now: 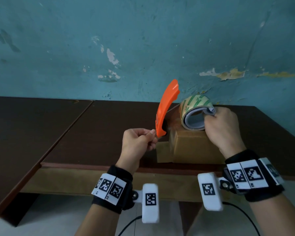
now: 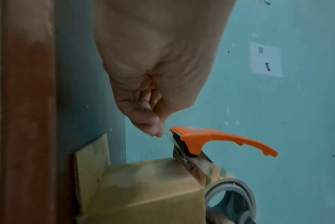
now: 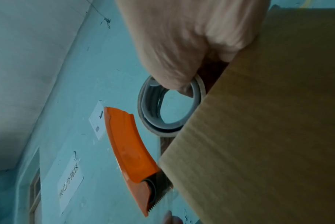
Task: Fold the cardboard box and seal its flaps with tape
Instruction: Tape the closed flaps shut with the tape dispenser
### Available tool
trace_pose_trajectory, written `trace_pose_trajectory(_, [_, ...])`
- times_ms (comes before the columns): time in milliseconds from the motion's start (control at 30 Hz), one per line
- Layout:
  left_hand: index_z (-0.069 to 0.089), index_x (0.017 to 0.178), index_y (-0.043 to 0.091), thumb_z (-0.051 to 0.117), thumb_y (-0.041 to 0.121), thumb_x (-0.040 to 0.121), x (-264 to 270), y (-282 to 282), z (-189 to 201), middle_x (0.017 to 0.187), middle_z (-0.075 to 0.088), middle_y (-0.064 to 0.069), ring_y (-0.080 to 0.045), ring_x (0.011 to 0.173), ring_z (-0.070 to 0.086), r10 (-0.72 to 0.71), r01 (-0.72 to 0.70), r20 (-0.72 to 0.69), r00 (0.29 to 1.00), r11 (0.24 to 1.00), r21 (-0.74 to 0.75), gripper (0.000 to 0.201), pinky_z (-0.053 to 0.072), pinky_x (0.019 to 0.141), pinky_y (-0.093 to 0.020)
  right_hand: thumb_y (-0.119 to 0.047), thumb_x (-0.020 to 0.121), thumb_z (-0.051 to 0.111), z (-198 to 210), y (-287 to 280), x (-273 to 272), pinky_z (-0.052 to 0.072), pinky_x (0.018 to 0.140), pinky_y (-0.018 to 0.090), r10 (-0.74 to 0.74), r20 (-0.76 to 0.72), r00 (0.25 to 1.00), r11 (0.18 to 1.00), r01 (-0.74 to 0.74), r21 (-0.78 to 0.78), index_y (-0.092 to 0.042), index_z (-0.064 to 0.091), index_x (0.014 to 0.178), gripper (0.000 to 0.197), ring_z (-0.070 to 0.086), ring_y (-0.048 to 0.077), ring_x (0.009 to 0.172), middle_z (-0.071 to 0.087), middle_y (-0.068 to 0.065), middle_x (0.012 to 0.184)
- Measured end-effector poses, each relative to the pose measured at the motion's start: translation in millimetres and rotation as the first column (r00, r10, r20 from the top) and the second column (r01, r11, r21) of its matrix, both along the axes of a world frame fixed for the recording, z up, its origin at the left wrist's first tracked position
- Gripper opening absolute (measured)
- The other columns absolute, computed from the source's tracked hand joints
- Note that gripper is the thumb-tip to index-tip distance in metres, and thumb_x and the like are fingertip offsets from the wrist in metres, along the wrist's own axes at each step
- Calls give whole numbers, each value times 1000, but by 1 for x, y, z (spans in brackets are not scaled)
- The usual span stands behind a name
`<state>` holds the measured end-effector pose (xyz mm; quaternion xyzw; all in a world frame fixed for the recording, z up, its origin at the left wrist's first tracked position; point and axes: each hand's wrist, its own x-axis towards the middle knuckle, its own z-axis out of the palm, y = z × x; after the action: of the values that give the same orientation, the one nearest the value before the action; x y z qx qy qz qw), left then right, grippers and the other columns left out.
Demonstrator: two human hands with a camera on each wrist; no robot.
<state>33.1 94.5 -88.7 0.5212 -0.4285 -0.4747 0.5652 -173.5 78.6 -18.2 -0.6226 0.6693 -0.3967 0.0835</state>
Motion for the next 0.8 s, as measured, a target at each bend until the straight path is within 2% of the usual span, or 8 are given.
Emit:
trace_pose_trajectory(100, [69, 72, -2, 62, -2, 99, -4, 4, -8, 58, 64, -7, -9, 45, 56, 17, -17, 16, 1000, 1000, 26, 28, 47, 46, -17, -4, 96, 48, -1, 0, 2, 27, 48, 26, 11, -24, 1000, 1000, -12, -29, -15, 46, 61, 36, 43, 10, 57, 47, -2, 63])
trace_pose_trajectory(233, [73, 77, -4, 62, -4, 97, -23, 1, -21, 56, 67, -6, -11, 44, 57, 56, -58, 52, 997, 998, 34, 22, 49, 47, -20, -7, 96, 48, -2, -2, 2, 32, 53, 26, 13, -24, 1000, 998, -14, -57, -6, 60, 85, 17, 52, 22, 73, 56, 3, 79])
trace_pose_trajectory(300, [74, 76, -1, 65, -3, 96, -31, -1, -25, 58, 69, -7, -12, 46, 59, 69, -71, 51, 996, 997, 37, 21, 52, 51, -24, -8, 96, 49, -2, -3, 2, 41, 60, 30, 8, -15, 1000, 998, -9, -61, -5, 64, 95, 15, 56, 23, 82, 59, 4, 88])
trace_pose_trajectory(367, [74, 76, -4, 68, 0, 95, -36, -3, -28, 59, 69, -9, -13, 46, 59, 74, -75, 40, 996, 997, 24, 20, 52, 51, -26, -8, 96, 48, -1, -2, 4, 43, 62, 31, 7, -8, 1000, 998, -8, -64, -7, 64, 101, 17, 56, 22, 83, 60, 3, 90])
trace_pose_trajectory(467, [73, 80, -10, 67, 0, 95, -39, -3, -28, 60, 68, -10, -13, 46, 58, 74, -74, 30, 997, 997, 8, 18, 51, 51, -25, -9, 95, 48, 1, 2, 4, 36, 52, 22, 34, 3, 999, 999, -34, -37, -16, 66, 86, 21, 55, 20, 73, 61, 0, 79])
trace_pose_trajectory(567, [73, 77, -4, 68, -1, 94, -35, -5, -26, 59, 68, -9, -13, 46, 58, 77, -77, 23, 997, 997, 2, 18, 51, 51, -26, -11, 95, 48, 2, 4, 4, 36, 52, 27, 55, 45, 997, 998, -57, 30, -18, 61, 71, 28, 58, 20, 68, 61, -2, 69])
trace_pose_trajectory(667, [74, 74, 1, 68, 0, 93, -28, -5, -19, 59, 67, -10, -14, 48, 58, 100, -100, -8, 995, 994, -39, 21, 50, 51, -25, -14, 96, 45, 4, 2, 4, 46, 68, 39, 57, 130, 990, 995, -68, 79, -15, 65, 85, 23, 59, 30, 80, 65, 4, 82])
trace_pose_trajectory(800, [74, 84, -13, 67, 1, 96, -21, -6, -10, 62, 67, -12, -11, 49, 58, 113, -127, -112, 987, 985, -120, 19, 47, 48, -20, -16, 92, 40, 7, 2, -1, 50, 96, 55, 29, 375, 927, 990, -80, 120, -10, 63, 98, 23, 64, 35, 101, 70, 12, 105])
